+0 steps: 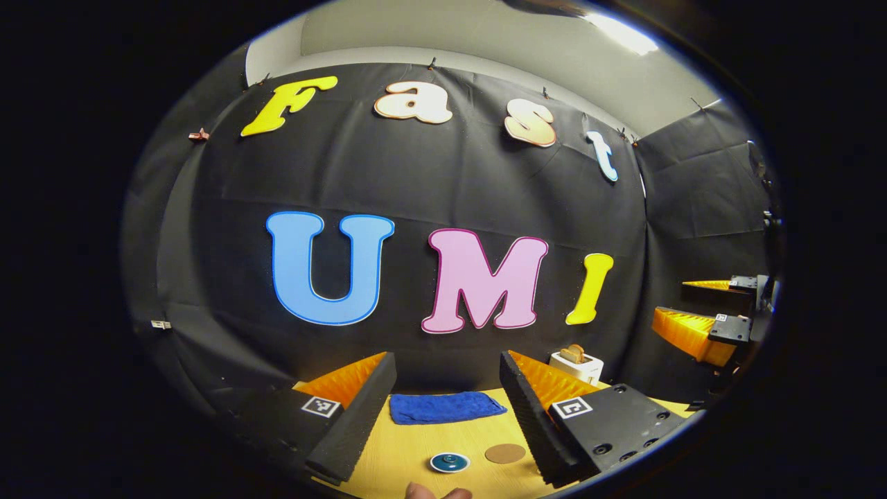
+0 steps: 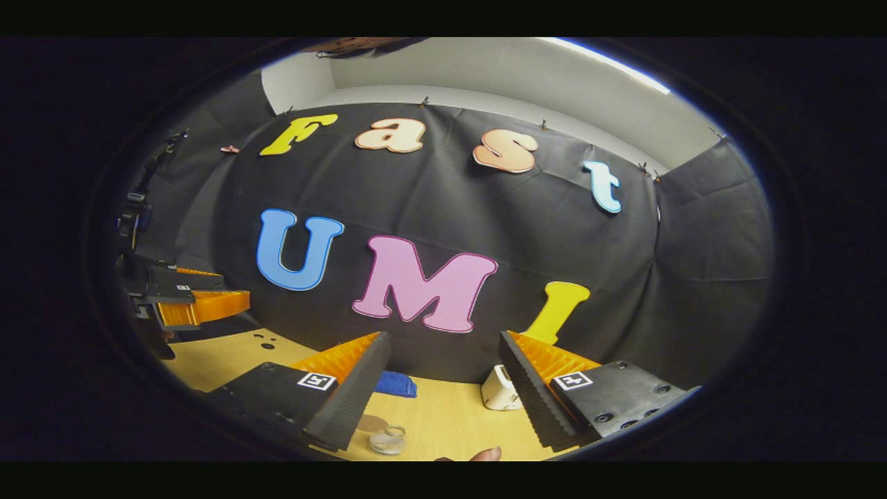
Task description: Open the teacup lid with one hand, grasp the water bottle and pour water into the teacup with the other hand; after pouring, place the water bottle on the coaster and then close the teacup lid.
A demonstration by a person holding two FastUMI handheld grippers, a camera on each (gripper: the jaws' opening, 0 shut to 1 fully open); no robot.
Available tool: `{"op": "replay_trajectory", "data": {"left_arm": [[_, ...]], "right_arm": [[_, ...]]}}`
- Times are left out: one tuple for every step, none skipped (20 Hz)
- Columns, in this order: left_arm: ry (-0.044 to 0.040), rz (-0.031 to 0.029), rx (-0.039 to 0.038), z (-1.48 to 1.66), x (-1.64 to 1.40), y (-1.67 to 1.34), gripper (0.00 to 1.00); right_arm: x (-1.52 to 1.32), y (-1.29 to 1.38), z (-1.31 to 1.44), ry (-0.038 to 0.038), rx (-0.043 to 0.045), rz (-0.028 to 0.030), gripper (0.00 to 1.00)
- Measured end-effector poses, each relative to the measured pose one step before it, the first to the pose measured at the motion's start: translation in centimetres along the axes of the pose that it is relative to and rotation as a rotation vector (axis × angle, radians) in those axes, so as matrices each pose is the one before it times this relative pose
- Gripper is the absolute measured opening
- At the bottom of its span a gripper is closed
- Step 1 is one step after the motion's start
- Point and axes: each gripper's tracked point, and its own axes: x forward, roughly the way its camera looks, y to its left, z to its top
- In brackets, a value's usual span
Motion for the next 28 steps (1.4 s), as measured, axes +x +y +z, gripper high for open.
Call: {"op": "replay_trajectory", "data": {"left_arm": [[0.00369, 0.00072, -0.00167, -0.284, 0.062, 0.078, 0.95], [0.00798, -0.00374, -0.00211, -0.365, 0.116, -0.096, 0.95], [0.00784, -0.00421, -0.00095, -0.601, 0.237, -0.090, 0.95], [0.00564, 0.00100, -0.00008, -0.502, 0.202, 0.021, 0.95], [0.00901, 0.00026, 0.00019, -0.926, 0.458, 0.007, 0.95], [0.01068, -0.00270, 0.00042, -0.965, 0.354, -0.078, 0.95], [0.00839, -0.00588, 0.00310, -1.170, 0.476, -0.240, 0.95], [0.00964, -0.00379, 0.00781, -1.252, 0.450, -0.156, 0.95], [0.01358, -0.00178, 0.00912, -1.695, 0.565, -0.081, 0.95], [0.01506, -0.00945, 0.00687, -1.662, 0.659, -0.331, 0.95], [0.01713, -0.00543, 0.00575, -1.856, 0.656, -0.266, 0.95], [0.01900, -0.00411, 0.00069, -1.879, 0.894, -0.235, 0.95], [0.01422, -0.00331, -0.00135, -1.925, 0.829, -0.231, 0.95], [0.01478, -0.00175, 0.00008, -1.796, 0.892, -0.144, 0.95], [0.01493, 0.00232, 0.00309, -2.158, 0.854, -0.014, 0.94], [0.01292, 0.00346, 0.00511, -1.840, 0.948, -0.011, 0.94], [0.01448, 0.00831, 0.00594, -1.981, 0.953, 0.127, 0.93], [0.01899, 0.01570, 0.00800, -1.830, 0.919, 0.206, 0.93], [0.01480, 0.01595, 0.00674, -1.734, 0.841, 0.249, 0.93], [0.02183, 0.00958, 0.00331, -2.012, 0.676, 0.067, 0.91], [0.02382, 0.00017, 0.00144, -1.702, 0.648, -0.118, 0.90], [0.02448, 0.00133, 0.00510, -1.673, 0.729, -0.264, 0.87], [0.01612, 0.00674, 0.01530, -1.117, 0.662, -0.062, 0.84], [0.00683, 0.00758, 0.01638, -0.687, 0.469, 0.025, 0.82], [0.00769, -0.00253, 0.01384, -0.552, 0.492, -0.100, 0.74], [0.00736, -0.00897, 0.00578, -0.581, 0.271, -0.226, 0.69], [0.00107, -0.00775, 0.00074, -0.105, 0.250, -0.194, 0.67], [0.00613, -0.00865, -0.00217, -0.303, 0.247, -0.089, 0.61]], "right_arm": [[0.107, 0.114, -0.165, 0.00224, 0.00155, 0.00231, 0.98], [0.017, 0.177, -0.310, 0.00387, 0.00378, 0.00553, 0.98], [0.009, 0.101, -0.377, 0.00452, 0.00358, 0.00400, 0.96], [-0.013, 0.177, -0.414, 0.00161, 0.00552, 0.00367, 0.98], [-0.060, 0.193, -0.462, -0.00327, 0.00745, 0.00536, 0.98], [-0.014, 0.149, -0.615, 0.00383, 0.00589, 0.00343, 0.98], [-0.050, 0.164, -0.909, 0.00810, 0.00447, 0.00181, 0.98], [0.016, 0.158, -0.909, 0.00916, 0.00608, 0.00167, 0.98], [0.134, 0.099, -0.951, 0.01144, 0.00637, 0.00299, 0.98], [0.197, 0.274, -1.024, 0.01715, 0.00251, 0.00699, 0.98], [0.166, 0.064, -1.094, 0.02058, -0.00239, -0.00079, 0.98], [0.172, 0.020, -0.825, 0.01402, -0.00245, -0.00052, 0.98], [0.084, 0.032, -0.442, 0.00461, -0.00174, -0.00034, 0.98], [0.151, -0.021, -0.301, 0.00361, -0.00430, -0.00451, 0.96], [0.026, -0.124, -0.300, 0.00018, -0.00087, -0.00362, 0.98], [0.137, 0.019, -0.280, -0.00306, 0.00098, -0.00276, 0.96], [0.007, 0.075, -0.374, 0.00077, 0.00162, -0.00182, 0.96], [0.006, 0.104, -0.528, 0.00732, 0.00294, 0.00001, 0.98], [-0.068, 0.231, -0.535, 0.00956, 0.00309, -0.00057, 0.98], [-0.116, 0.142, -0.658, 0.01216, 0.00135, 0.00270, 0.98], [-0.145, 0.204, -0.629, 0.01255, -0.00327, 0.00056, 0.98], [-0.093, 0.200, -0.601, 0.01125, -0.00514, 0.00233, 0.96], [-0.165, 0.060, -0.471, 0.01221, -0.00459, -0.00003, 0.98], [-0.207, 0.062, -0.402, 0.01107, -0.00188, -0.00038, 0.96], [-0.209, 0.046, -0.333, 0.00831, 0.00346, -0.00130, 0.98], [-0.244, 0.020, -0.108, 0.00424, 0.00459, -0.00070, 0.96], [-0.127, -0.054, -0.172, 0.00355, 0.00160, -0.00380, 0.96], [-0.097, -0.047, -0.162, 0.00477, -0.00072, -0.00196, 0.98]]}}
